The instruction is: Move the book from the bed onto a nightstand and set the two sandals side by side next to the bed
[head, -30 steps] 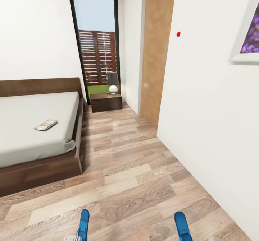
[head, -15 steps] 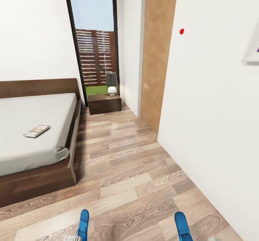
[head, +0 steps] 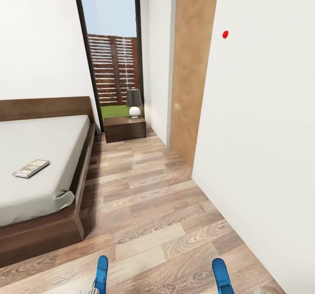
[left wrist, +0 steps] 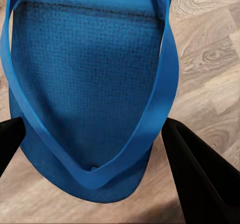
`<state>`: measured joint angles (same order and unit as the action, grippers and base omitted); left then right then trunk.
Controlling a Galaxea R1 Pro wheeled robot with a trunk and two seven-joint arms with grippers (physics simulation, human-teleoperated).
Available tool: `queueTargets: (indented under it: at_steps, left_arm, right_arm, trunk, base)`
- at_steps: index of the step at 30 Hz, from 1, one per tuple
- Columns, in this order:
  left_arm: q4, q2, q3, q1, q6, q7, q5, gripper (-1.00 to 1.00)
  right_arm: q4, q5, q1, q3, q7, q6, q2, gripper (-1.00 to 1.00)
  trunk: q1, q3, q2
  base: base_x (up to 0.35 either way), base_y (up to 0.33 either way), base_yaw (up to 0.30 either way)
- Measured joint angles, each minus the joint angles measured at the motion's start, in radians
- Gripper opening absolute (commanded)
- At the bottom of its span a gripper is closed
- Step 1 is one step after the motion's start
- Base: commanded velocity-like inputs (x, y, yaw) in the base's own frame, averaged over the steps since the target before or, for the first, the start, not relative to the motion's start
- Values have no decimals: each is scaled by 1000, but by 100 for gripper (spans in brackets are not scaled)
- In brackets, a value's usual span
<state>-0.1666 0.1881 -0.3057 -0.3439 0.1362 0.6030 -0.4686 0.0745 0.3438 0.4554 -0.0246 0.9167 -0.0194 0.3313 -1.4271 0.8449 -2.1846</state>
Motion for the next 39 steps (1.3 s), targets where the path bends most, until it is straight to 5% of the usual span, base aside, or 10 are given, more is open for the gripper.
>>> queueTargets:
  at_steps: [39]
  left_arm:
    - [1, 0, -2, 0, 0, -2, 1, -100]
  right_arm:
    - [2, -2, 0, 0, -5, 0, 0, -100]
  trunk:
    - [0, 0, 0]
  base:
    - [325, 0, 35]
